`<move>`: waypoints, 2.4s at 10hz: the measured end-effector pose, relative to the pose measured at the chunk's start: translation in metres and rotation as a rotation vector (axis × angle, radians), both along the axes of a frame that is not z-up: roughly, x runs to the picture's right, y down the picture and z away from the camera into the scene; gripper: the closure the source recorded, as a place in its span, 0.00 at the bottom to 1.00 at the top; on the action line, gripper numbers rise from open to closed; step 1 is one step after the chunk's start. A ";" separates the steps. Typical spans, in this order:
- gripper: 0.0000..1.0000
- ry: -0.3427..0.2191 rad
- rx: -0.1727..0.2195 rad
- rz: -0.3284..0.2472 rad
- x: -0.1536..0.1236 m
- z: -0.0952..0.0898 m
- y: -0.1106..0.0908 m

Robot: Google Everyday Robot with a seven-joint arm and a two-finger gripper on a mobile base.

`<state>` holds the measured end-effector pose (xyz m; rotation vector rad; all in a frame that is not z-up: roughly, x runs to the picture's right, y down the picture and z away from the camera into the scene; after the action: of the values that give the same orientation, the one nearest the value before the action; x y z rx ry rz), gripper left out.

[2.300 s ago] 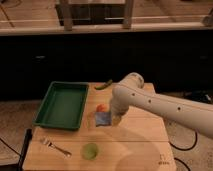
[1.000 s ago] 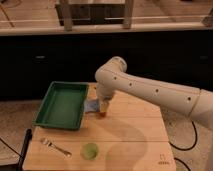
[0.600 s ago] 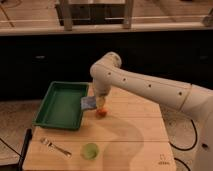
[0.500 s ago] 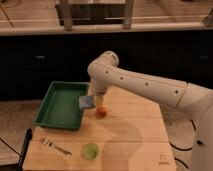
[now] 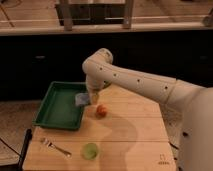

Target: Wipe tray with sponge

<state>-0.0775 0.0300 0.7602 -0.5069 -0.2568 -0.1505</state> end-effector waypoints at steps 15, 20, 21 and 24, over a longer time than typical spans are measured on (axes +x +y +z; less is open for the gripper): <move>0.99 -0.073 -0.030 -0.065 -0.068 0.046 0.002; 0.99 -0.079 -0.043 -0.098 -0.084 0.058 0.008; 0.99 -0.083 -0.045 -0.106 -0.088 0.060 0.010; 0.99 -0.093 -0.054 -0.126 -0.097 0.067 0.014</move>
<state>-0.1748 0.0443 0.8272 -0.5703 -0.3206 -0.2912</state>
